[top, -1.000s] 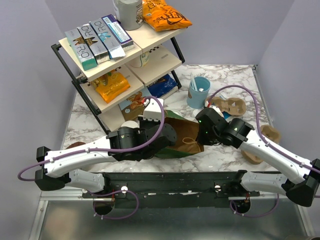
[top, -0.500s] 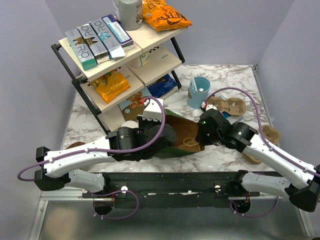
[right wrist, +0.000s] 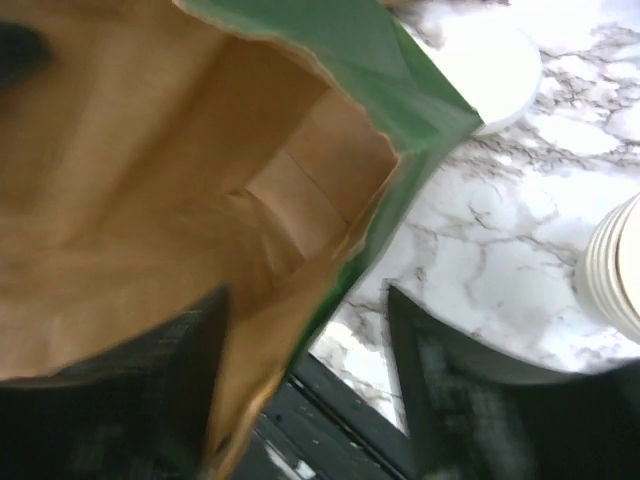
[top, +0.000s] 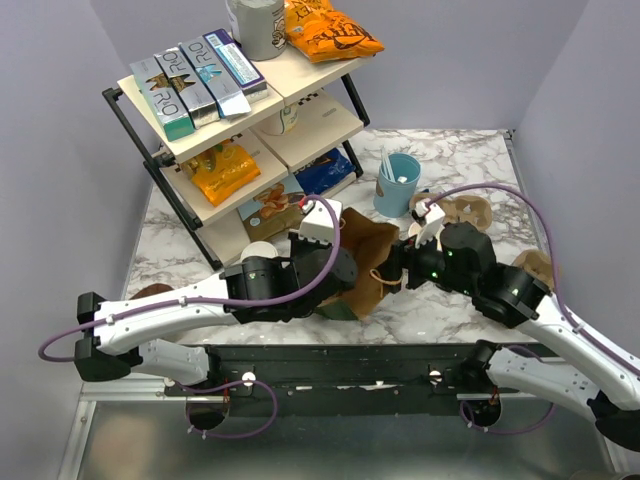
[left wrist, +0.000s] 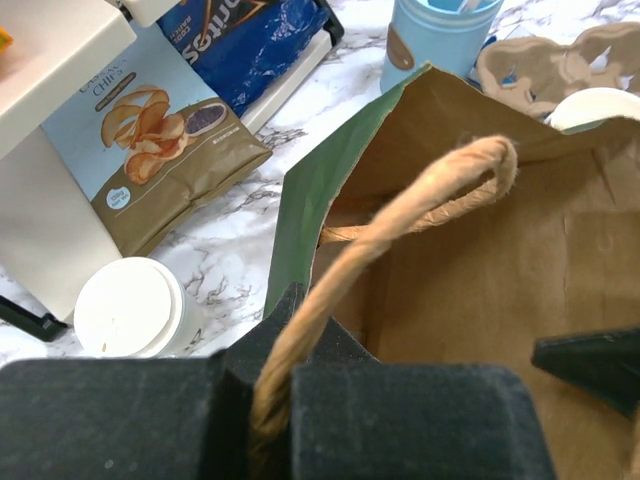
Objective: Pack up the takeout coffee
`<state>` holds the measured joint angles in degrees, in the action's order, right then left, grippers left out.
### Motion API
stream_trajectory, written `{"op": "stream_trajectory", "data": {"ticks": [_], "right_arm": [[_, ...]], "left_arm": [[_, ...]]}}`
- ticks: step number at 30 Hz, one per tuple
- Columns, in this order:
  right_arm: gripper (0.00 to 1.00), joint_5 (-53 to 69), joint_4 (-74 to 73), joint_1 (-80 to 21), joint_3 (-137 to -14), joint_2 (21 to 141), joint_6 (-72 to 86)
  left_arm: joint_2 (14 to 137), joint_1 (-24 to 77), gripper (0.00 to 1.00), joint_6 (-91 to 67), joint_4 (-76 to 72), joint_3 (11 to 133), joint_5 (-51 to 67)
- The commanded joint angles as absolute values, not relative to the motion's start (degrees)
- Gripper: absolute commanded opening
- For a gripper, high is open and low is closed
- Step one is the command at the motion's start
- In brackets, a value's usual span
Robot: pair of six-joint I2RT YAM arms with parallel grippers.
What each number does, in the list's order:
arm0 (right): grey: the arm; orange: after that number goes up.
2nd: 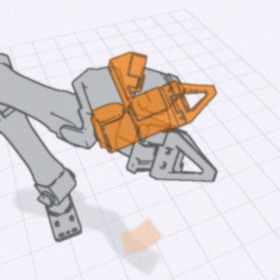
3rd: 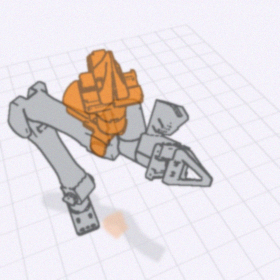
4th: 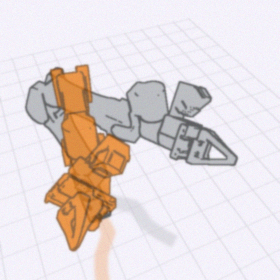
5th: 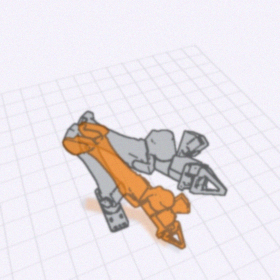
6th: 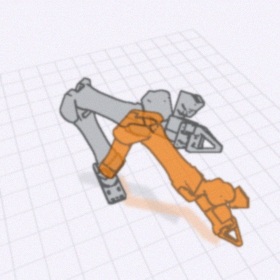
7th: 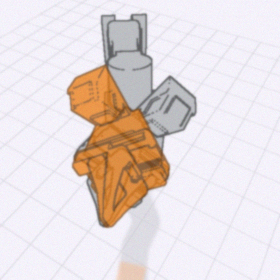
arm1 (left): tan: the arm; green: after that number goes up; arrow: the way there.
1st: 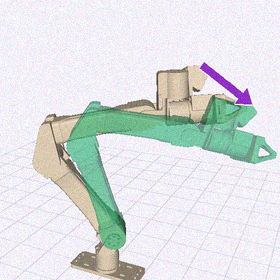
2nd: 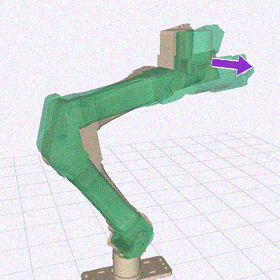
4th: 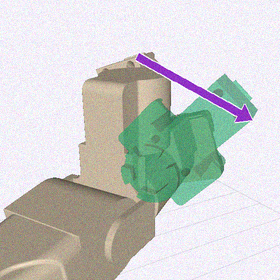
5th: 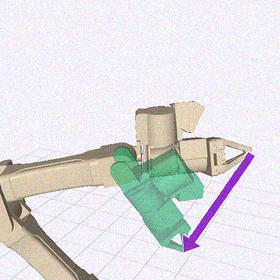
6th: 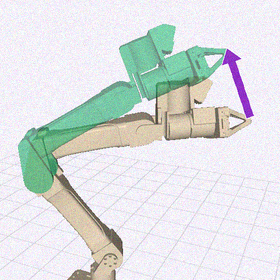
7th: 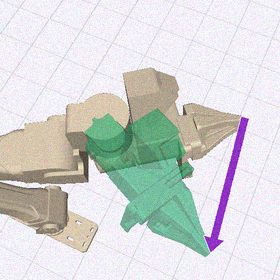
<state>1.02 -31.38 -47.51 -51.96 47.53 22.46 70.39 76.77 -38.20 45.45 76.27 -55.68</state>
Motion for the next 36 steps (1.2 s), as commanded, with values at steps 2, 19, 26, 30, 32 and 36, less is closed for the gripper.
{"op": "stream_trajectory", "data": {"ticks": [2,19,26,30,32,36], "right_arm": [[0.86,0.7,-30.9,-47.2,-55.2,43.3,21.5],[1.00,-10.8,-32.7,-47.1,-64.1,42.5,37.1],[1.00,-1.4,-55.5,-47.1,-78.4,52.4,46.0],[1.00,4.0,-46.9,-47.2,-69.5,44.6,47.5],[1.00,0.8,-46.8,-47.1,-67.5,39.6,48.0],[1.00,1.2,-47.9,-47.2,-64.9,34.1,48.6]], "left_arm": [[72.6,76.7,0.00,-39.3,46.7,78.7,-56.9],[74.9,76.7,0.00,-40.0,46.7,81.0,-56.3],[77.8,76.6,0.00,-46.5,53.7,85.8,-59.2],[78.3,76.6,0.00,-48.2,54.8,86.4,-59.6],[78.2,76.6,0.00,-49.3,56.0,86.8,-59.8],[77.9,76.3,0.00,-50.5,57.0,87.1,-59.4]]}}
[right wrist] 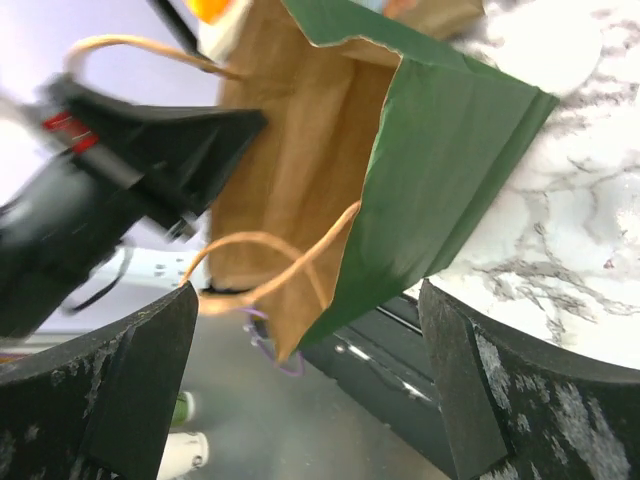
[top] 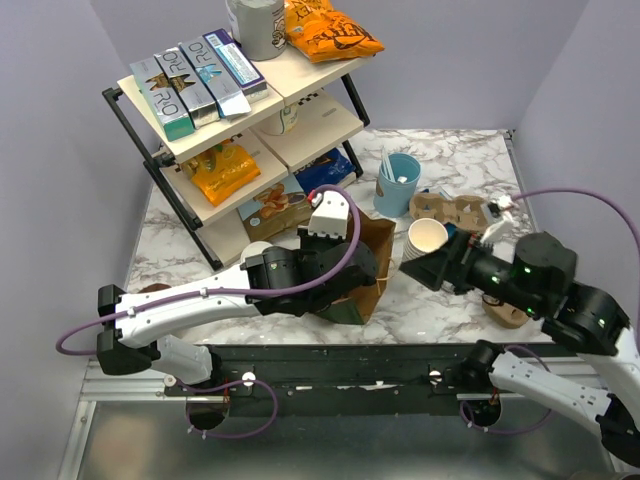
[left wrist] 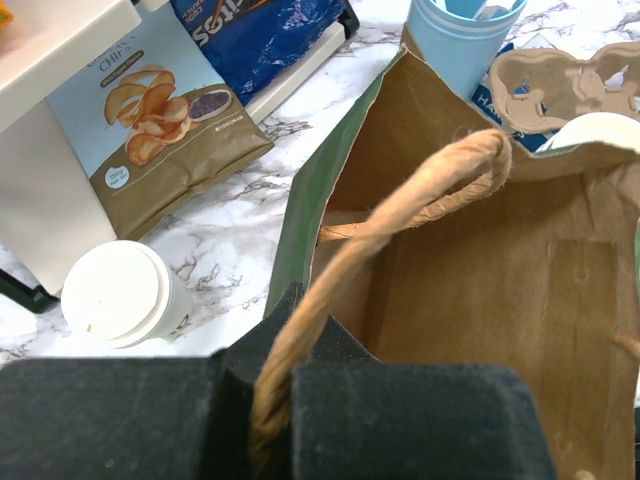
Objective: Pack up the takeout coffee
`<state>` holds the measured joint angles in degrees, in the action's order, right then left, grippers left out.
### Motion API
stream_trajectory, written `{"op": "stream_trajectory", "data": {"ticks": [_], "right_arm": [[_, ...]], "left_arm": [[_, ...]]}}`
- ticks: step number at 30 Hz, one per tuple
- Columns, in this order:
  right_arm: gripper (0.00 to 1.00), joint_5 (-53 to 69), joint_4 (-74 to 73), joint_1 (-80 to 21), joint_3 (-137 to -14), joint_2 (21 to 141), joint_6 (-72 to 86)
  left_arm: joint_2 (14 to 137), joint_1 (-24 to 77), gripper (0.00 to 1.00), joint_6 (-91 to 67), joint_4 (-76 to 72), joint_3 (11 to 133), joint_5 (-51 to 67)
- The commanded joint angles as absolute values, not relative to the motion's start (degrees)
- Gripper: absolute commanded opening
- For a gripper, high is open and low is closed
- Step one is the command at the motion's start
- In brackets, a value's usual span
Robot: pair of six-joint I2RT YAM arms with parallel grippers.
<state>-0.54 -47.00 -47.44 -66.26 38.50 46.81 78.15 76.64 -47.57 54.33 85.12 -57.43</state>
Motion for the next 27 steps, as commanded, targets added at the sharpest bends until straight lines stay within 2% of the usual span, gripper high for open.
{"op": "stream_trajectory", "data": {"ticks": [1,8,15,20,27], "right_arm": [[1.00,2.2,-47.0,-47.2,-63.3,33.2,48.8],[1.00,13.3,-39.8,-47.2,-59.9,34.9,58.8],[1.00,12.2,-28.3,-47.2,-52.9,35.4,64.0],[0.99,5.3,-32.8,-47.2,-55.5,35.7,68.3],[0.98,9.0,-34.6,-47.3,-58.9,36.2,69.8]], "left_arm": [[78.0,76.1,0.00,-50.8,57.3,87.2,-59.0],[80.6,76.0,0.00,-52.7,58.7,88.9,-59.1],[81.9,76.0,0.00,-54.3,58.7,88.9,-58.9],[82.7,76.1,0.00,-54.6,59.5,89.6,-58.8],[83.1,76.0,0.00,-55.2,59.2,89.6,-59.1]]}}
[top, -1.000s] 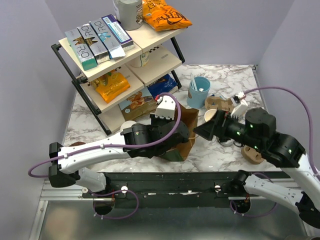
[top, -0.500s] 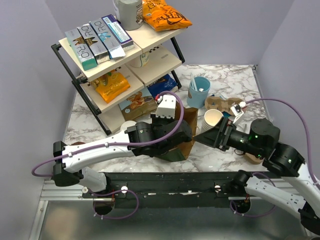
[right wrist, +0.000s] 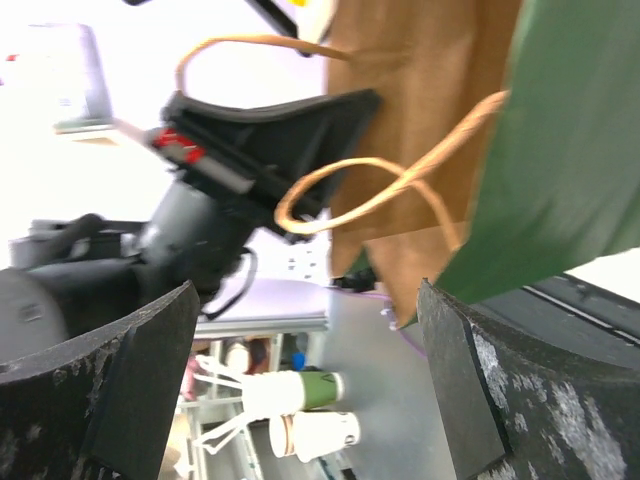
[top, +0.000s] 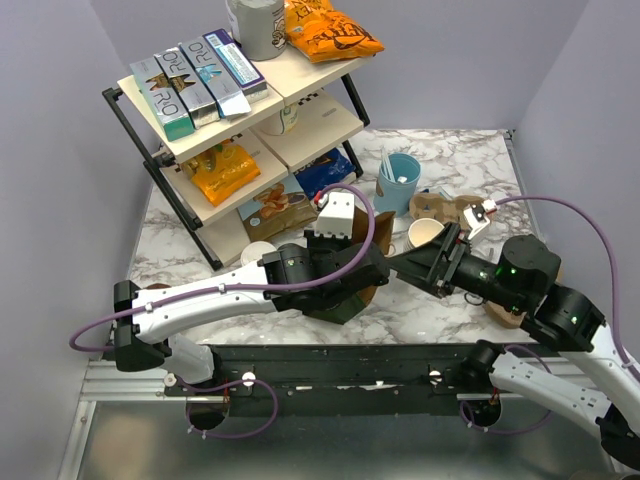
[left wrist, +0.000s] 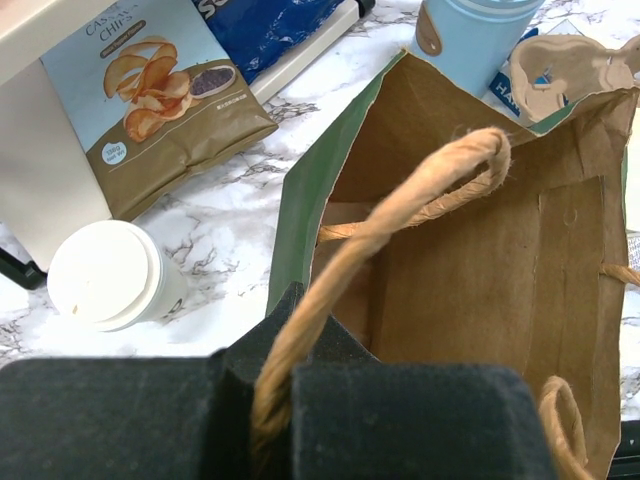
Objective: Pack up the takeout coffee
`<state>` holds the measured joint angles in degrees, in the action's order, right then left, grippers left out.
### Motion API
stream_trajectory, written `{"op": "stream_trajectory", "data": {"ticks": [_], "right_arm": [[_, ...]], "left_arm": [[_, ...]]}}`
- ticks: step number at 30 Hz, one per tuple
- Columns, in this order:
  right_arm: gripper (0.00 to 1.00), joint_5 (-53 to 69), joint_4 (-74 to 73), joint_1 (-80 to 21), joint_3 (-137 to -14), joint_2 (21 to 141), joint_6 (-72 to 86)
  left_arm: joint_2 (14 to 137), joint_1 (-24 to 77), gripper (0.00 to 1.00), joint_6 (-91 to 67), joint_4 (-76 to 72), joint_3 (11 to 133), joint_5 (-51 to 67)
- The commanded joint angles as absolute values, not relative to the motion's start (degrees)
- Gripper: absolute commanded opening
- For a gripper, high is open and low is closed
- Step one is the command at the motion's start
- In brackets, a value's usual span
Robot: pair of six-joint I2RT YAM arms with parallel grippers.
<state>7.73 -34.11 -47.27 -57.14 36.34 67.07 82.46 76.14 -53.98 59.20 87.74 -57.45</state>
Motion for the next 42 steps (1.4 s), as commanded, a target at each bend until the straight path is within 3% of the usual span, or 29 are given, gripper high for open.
{"op": "stream_trajectory", "data": {"ticks": [1,9,16,20,28,31,32,35,40,42], "right_arm": [[0.98,9.8,-33.5,-47.2,-58.4,36.4,70.6],[0.98,6.7,-21.0,-47.3,-54.6,39.2,69.9],[0.91,2.5,-20.1,-47.2,-55.3,42.9,69.5],[0.74,1.6,-22.6,-47.3,-56.6,43.8,68.7],[0.58,-4.0,-28.6,-47.3,-57.7,43.4,68.2],[0.43,-4.1,-28.8,-47.2,-57.3,43.2,67.7],[0.28,-4.0,-28.9,-47.2,-57.0,43.0,67.3],[0.10,-2.4,-28.7,-47.2,-58.3,43.8,63.8],[0.07,6.6,-36.7,-47.1,-66.8,48.1,49.7],[0.01,8.4,-40.1,-47.2,-67.8,48.7,47.2]], "left_arm": [[83.2,76.0,0.00,-55.0,59.2,89.7,-59.1],[82.6,76.0,0.00,-55.3,59.8,90.8,-58.5],[82.3,76.0,0.00,-55.5,59.8,90.9,-58.0],[82.1,76.0,0.00,-56.1,60.5,91.0,-58.5],[83.2,76.0,0.00,-56.5,61.8,92.2,-59.9],[82.9,76.0,0.00,-56.0,61.2,92.0,-59.9],[82.8,76.0,0.00,-55.6,60.7,91.9,-59.9],[82.4,76.0,0.00,-54.1,59.5,91.2,-58.9],[80.6,73.8,0.00,-52.5,58.5,89.0,-56.2],[78.0,72.6,0.00,-51.1,55.6,85.5,-53.1]]}}
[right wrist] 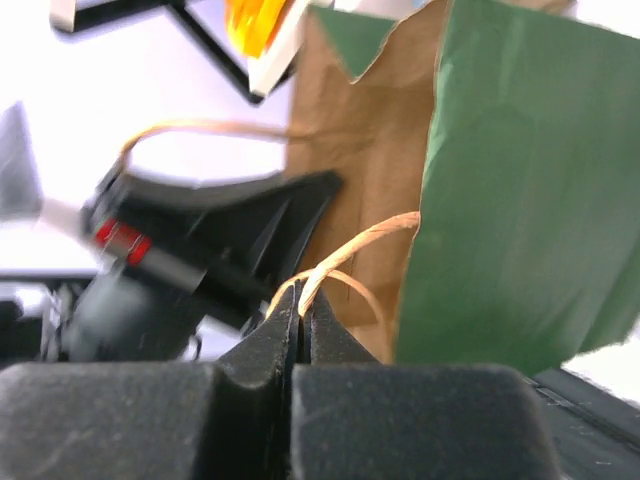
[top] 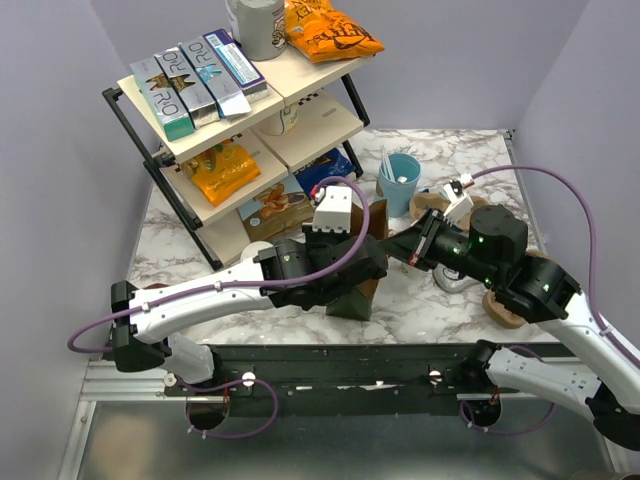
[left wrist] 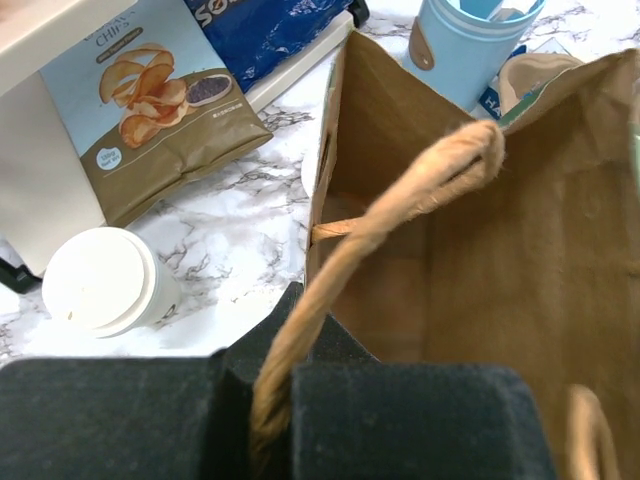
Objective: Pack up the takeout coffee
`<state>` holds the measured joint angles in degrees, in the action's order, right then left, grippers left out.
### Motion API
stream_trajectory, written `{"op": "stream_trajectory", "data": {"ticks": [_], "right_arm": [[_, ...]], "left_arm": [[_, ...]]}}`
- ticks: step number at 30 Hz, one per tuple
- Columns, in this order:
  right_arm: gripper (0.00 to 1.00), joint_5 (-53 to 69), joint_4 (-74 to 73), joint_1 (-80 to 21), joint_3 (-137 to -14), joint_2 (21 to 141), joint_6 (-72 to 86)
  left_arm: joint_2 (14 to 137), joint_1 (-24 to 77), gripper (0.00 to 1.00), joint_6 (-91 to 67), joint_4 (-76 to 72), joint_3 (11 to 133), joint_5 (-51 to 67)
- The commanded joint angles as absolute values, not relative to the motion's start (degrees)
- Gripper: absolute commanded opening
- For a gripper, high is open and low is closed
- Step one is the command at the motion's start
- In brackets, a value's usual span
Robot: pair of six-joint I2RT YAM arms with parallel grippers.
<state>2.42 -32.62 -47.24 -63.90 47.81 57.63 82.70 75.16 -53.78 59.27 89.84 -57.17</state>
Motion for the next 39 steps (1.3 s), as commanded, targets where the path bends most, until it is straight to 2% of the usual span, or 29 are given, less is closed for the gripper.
{"op": "stream_trajectory", "data": {"ticks": [1,6,14,22,31,39], "right_arm": [[0.01,9.9,-40.0,-47.2,-67.2,48.8,44.5],[0.01,21.9,-39.2,-45.9,-65.9,51.2,40.3],[0.01,33.1,-38.4,-42.4,-67.9,54.2,28.2],[0.01,19.1,-38.1,-42.3,-60.8,51.9,15.0],[0.01,4.4,-29.4,-42.1,-50.1,51.1,13.0],[0.01,5.3,-13.0,-42.2,-40.0,52.4,11.3]], "left_arm": [[76.9,71.6,0.00,-48.6,54.1,84.0,-52.1],[70.0,68.6,0.00,-42.5,44.7,76.0,-41.0],[66.1,62.7,0.00,-38.2,42.9,72.0,-34.2],[66.6,58.7,0.00,-38.4,43.1,70.0,-32.2],[67.4,57.7,0.00,-37.7,42.5,70.1,-30.9],[68.3,57.6,0.00,-37.1,41.8,70.0,-29.1]]}}
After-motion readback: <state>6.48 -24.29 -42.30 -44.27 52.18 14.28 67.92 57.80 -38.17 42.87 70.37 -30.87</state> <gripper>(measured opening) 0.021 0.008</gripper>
